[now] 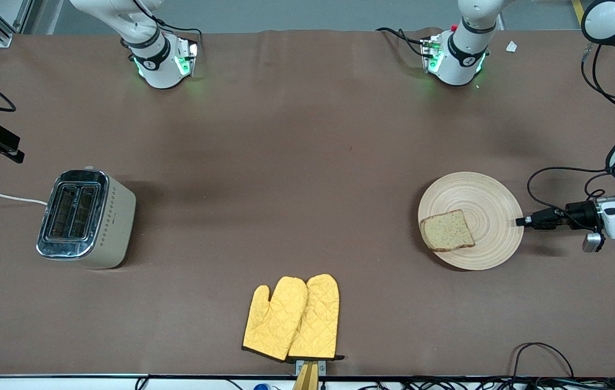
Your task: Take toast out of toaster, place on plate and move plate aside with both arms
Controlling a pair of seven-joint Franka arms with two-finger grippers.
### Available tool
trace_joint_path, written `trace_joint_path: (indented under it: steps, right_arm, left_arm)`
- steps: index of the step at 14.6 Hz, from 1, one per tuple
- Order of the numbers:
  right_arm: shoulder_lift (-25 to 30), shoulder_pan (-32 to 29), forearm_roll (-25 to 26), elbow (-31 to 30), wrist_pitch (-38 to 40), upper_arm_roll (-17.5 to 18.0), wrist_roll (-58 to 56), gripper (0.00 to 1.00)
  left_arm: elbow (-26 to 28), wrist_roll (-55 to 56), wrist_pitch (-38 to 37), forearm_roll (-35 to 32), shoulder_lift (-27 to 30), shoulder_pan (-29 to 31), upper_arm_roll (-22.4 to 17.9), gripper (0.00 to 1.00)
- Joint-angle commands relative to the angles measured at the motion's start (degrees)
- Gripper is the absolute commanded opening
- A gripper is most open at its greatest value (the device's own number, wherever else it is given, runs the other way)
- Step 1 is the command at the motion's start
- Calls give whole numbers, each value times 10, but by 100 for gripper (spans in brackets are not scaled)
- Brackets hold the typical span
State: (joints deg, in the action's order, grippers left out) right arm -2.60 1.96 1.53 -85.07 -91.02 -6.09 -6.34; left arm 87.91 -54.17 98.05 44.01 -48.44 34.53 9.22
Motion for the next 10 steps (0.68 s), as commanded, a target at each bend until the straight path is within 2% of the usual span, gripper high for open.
trace_joint_path:
  steps: [1,3,6,10]
  right_arm:
    - [-2,11,-6,8,7,-12,-10,100]
    - [-2,20,-7,8,7,-25,-10,100]
    - [-1,23,-7,8,7,-27,-10,100]
    - [-1,28,-7,8,8,-27,-9,100]
  left_arm:
    - [-46,8,-16,-59,7,4,4,100]
    - [-100,24,-16,-146,23,-4,12,100]
    - [-107,113,-16,-239,104,-38,47,100]
    - [-107,287,-17,-334,223,-139,55,100]
